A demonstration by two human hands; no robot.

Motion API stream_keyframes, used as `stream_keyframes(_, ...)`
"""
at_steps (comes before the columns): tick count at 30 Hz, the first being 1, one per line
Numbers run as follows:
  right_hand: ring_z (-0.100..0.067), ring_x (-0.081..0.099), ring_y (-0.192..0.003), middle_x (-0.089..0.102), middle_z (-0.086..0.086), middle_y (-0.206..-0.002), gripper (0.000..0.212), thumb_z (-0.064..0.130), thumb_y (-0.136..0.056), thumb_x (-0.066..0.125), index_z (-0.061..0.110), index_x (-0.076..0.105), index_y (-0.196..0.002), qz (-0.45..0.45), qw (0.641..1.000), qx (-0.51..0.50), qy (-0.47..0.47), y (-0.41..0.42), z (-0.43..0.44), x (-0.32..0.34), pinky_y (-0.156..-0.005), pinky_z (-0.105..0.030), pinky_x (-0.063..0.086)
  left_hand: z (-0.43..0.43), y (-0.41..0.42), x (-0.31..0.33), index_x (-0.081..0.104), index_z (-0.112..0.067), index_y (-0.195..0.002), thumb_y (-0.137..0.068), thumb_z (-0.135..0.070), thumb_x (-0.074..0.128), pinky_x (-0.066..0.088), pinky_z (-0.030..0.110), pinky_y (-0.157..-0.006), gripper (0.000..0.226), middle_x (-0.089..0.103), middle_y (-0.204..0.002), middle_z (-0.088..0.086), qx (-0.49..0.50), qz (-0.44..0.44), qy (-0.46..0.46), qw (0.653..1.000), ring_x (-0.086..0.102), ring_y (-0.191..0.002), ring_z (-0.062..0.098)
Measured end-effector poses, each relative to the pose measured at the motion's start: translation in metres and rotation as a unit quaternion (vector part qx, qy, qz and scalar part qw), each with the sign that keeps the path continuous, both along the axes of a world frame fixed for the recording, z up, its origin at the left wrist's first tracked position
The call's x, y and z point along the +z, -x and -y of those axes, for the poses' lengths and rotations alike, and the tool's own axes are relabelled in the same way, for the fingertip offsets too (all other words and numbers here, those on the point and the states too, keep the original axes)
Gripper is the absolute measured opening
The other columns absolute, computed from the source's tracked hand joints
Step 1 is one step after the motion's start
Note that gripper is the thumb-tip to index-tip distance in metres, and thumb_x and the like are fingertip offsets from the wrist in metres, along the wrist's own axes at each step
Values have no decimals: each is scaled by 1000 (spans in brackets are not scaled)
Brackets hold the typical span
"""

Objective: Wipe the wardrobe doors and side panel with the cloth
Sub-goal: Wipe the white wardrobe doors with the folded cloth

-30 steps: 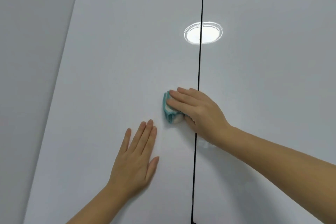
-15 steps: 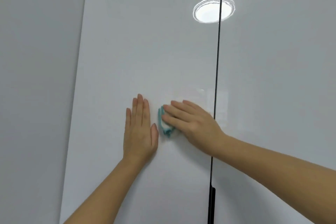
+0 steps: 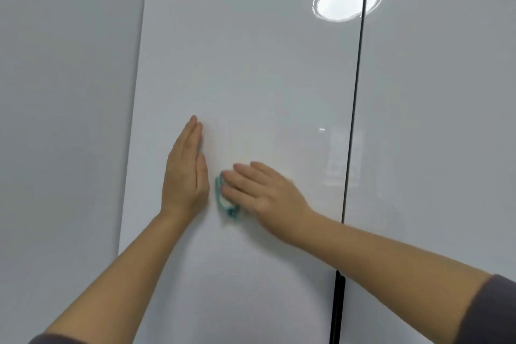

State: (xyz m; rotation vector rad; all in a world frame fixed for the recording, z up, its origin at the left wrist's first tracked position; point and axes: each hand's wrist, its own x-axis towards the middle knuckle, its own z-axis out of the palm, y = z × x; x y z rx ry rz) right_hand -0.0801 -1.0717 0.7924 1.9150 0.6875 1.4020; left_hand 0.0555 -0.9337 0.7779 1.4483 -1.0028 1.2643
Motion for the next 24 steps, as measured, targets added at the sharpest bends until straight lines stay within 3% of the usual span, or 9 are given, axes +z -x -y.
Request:
stream_keyframes(3, -27, 59, -113, 64, -7, -123, 26, 3, -99, 46, 11, 70, -106, -95, 988, -21, 123, 2, 8, -22, -97, -38, 43, -7, -11, -8, 16, -7, -153, -101, -18, 22, 3, 29, -122, 54, 9, -160, -2, 82, -3, -74, 994, 3, -149, 11)
stream_keyframes(5, -27, 60, -114, 65, -6, -123, 27, 4, -99, 45, 12, 70, -107, -79, 988, -35, 127, 0, 13, 9, -97, -39, 43, -9, -15, -17, 10, -6, -153, -101, -21, 19, -1, 31, -121, 55, 4, -161, 0, 136, 9, -113, 984, -1, -149, 14)
stream_keyframes(9, -34, 64, -107, 68, -11, -116, 32, -1, -89, 45, 6, 72, -105, 94, 994, -24, -47, 3, 10, 105, -89, -40, 48, -14, -19, -27, 16, -4, -153, -100, -21, 21, 4, 35, -122, 55, 11, -161, 6, 165, 17, -128, 978, 8, -149, 19)
stream_keyframes(12, -34, 62, -108, 67, -12, -117, 32, -1, -87, 44, 4, 70, -105, 104, 988, -32, -111, 2, -2, 92, -92, -40, 43, -19, -21, -26, 22, -5, -152, -100, -16, 25, 9, 35, -121, 53, 17, -160, 6, 166, 31, -131, 977, 14, -149, 19)
stream_keyframes(14, -34, 63, -107, 66, -13, -118, 25, 0, -93, 48, 5, 71, -103, 16, 999, -14, -34, 3, -4, 26, -94, -41, 42, -21, -19, -25, 26, -6, -151, -99, -9, 30, 12, 35, -121, 52, 21, -160, 6, 158, 24, -128, 979, 18, -148, 19)
stream_keyframes(16, -32, 61, -108, 65, -11, -118, 22, 3, -99, 48, 7, 69, -100, -125, 988, -20, 93, 19, 1, -44, -92, -41, 44, -22, -15, -25, 30, -5, -150, -97, -4, 32, 16, 36, -120, 53, 24, -158, 6, 158, 18, -126, 979, 21, -147, 19)
stream_keyframes(19, -29, 60, -114, 65, -6, -121, 31, 11, -104, 40, 14, 71, -101, -194, 967, -35, 164, 32, 25, -53, -97, -41, 43, -22, -5, -26, 30, -3, -149, -98, -11, 27, 17, 37, -120, 51, 25, -158, 8, 172, 7, -129, 977, 22, -147, 21)
stream_keyframes(21, -29, 59, -118, 64, -6, -126, 41, 15, -106, 31, 16, 72, -108, -144, 979, -44, 135, 35, 41, -10, -103, -43, 39, -16, 3, -25, 27, -1, -149, -98, -17, 23, 12, 37, -121, 54, 21, -159, 10, 179, 6, -141, 974, 17, -148, 23)
stream_keyframes(24, -32, 59, -118, 63, -8, -128, 32, 7, -99, 43, 12, 69, -117, 7, 997, -66, 46, 50, 65, 83, -102, -45, 38, 3, 16, -18, 20, -1, -151, -96, -20, 23, 6, 40, -122, 58, 14, -161, 11, 184, 15, -138, 973, 9, -149, 24)
